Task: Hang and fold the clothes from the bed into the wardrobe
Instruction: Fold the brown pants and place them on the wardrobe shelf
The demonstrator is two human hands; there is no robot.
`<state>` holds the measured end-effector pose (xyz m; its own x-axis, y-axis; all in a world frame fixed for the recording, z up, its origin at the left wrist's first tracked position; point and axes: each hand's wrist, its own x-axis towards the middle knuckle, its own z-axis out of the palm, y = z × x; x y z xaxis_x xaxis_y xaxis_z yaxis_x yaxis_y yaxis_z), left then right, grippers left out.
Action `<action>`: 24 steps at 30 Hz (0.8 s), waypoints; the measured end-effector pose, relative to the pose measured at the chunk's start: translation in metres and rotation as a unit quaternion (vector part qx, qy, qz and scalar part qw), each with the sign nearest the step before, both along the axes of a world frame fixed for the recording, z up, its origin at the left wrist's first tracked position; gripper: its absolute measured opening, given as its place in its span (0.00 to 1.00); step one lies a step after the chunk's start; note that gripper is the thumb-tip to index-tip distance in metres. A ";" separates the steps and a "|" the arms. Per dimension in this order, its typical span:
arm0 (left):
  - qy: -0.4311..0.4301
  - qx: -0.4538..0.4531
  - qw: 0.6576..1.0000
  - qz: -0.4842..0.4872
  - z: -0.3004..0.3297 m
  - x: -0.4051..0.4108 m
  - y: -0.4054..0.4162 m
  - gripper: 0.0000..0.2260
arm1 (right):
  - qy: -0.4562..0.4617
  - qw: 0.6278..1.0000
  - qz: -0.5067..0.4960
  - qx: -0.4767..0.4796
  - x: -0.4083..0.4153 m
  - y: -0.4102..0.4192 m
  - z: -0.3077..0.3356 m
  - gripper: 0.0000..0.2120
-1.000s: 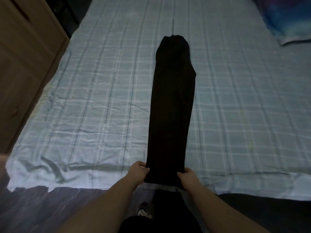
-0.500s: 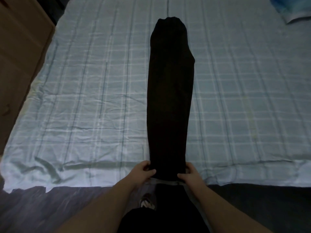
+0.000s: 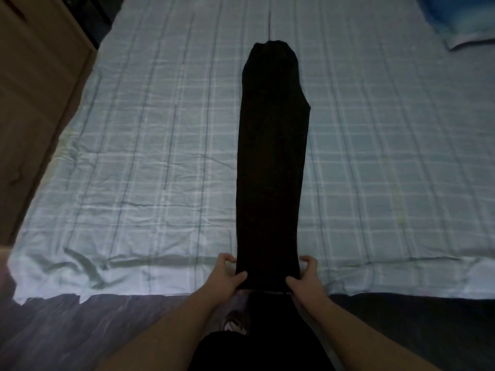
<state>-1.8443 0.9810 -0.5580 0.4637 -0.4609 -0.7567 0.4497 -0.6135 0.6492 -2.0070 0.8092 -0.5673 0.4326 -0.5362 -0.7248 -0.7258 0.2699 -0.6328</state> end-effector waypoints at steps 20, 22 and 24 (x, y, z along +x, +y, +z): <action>-0.179 -0.287 0.936 -0.097 0.307 0.013 0.068 0.35 | -0.357 0.914 0.069 -0.179 -0.018 0.044 0.302 0.34; -0.268 -0.297 0.911 -0.103 0.326 0.004 0.072 0.31 | -0.358 0.895 0.087 -0.250 -0.023 0.057 0.323 0.27; -0.360 -0.299 0.878 -0.103 0.344 -0.001 0.074 0.27 | -0.362 0.865 0.078 -0.338 -0.024 0.064 0.342 0.23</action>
<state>-1.8452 1.0553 -0.2143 0.5826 -0.8060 0.1047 -0.2906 -0.0862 0.9530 -2.0313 0.8735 -0.2256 0.7472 -0.6265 0.2219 -0.0680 -0.4042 -0.9121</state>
